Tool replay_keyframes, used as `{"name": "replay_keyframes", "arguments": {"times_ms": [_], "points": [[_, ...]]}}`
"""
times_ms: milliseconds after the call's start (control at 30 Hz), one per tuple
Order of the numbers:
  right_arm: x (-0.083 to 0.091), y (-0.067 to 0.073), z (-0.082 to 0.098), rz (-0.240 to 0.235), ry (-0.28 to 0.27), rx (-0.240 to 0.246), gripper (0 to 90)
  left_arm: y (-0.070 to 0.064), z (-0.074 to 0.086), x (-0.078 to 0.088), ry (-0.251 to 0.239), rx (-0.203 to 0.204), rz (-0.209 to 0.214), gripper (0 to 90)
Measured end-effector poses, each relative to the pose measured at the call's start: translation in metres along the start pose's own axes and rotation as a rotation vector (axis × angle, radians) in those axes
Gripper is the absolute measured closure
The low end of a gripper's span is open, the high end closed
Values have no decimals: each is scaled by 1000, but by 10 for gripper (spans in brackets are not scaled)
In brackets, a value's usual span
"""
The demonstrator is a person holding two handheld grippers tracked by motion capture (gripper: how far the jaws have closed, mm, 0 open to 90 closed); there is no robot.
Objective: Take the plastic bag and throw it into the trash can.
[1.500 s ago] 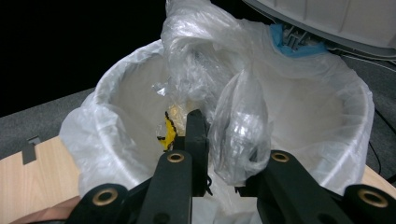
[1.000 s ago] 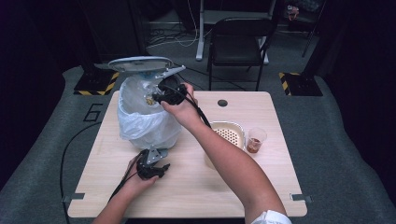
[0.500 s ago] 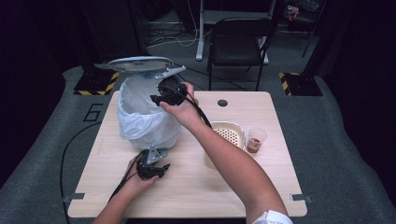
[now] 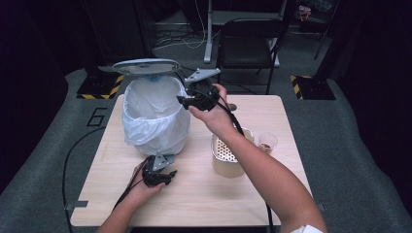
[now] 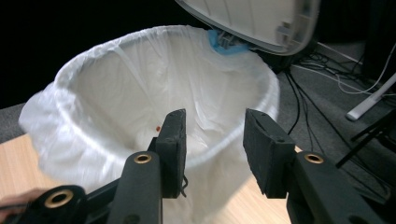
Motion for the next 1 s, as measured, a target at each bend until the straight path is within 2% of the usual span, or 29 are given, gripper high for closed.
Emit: {"name": "replay_keyframes", "arguments": {"times_ms": [33, 67, 167, 200, 233, 367, 433, 467, 533, 600, 633, 667, 933, 1000], "points": [[10, -3, 5, 5, -1, 5, 598, 0, 0, 0, -3, 1, -3, 358], [10, -3, 5, 5, -1, 5, 598, 0, 0, 0, -3, 1, -3, 358], [29, -13, 21, 27, 8, 9, 598, 0, 0, 0, -3, 0, -4, 358], [31, -15, 25, 30, 13, -2, 598, 0, 0, 0, -4, 0, -5, 358], [34, -19, 31, 40, 14, 1, 598, -2, 0, -1, -6, 23, 3, 358], [44, -30, 53, 74, 11, -10, 601, -2, 0, -1, -7, 27, 4, 358], [47, -35, 64, 83, 16, -38, 605, -2, 0, -1, -6, 25, 3, 358], [47, -35, 64, 83, 16, -38, 605, -2, 0, -1, -4, 23, 4, 358], [52, -43, 81, 95, 38, -73, 608, -2, 0, -1, -6, 23, 3, 358], [54, -50, 92, 108, 52, -83, 614, -2, 1, -1, -7, 23, 3, 358], [55, -57, 105, 119, 64, -99, 618, -2, 1, -1, -7, 24, 2, 358], [55, -57, 105, 119, 64, -99, 618, -2, 1, -1, -7, 24, 2, 358], [57, -83, 160, 163, 133, -155, 613, -2, 0, -1, -10, 29, 2, 358], [56, -85, 163, 166, 129, -160, 614, -2, 0, -1, -8, 25, 2, 358]]}}
Point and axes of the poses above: each handheld gripper's, and its own axes: x roughly backward along the jaws, z roughly out of its underside, y roughly to its left, the point moved 5 cm from there along -x, roughly forward along the jaws, and after that the axes turned 2 degrees about x, right-handed, at the moved point
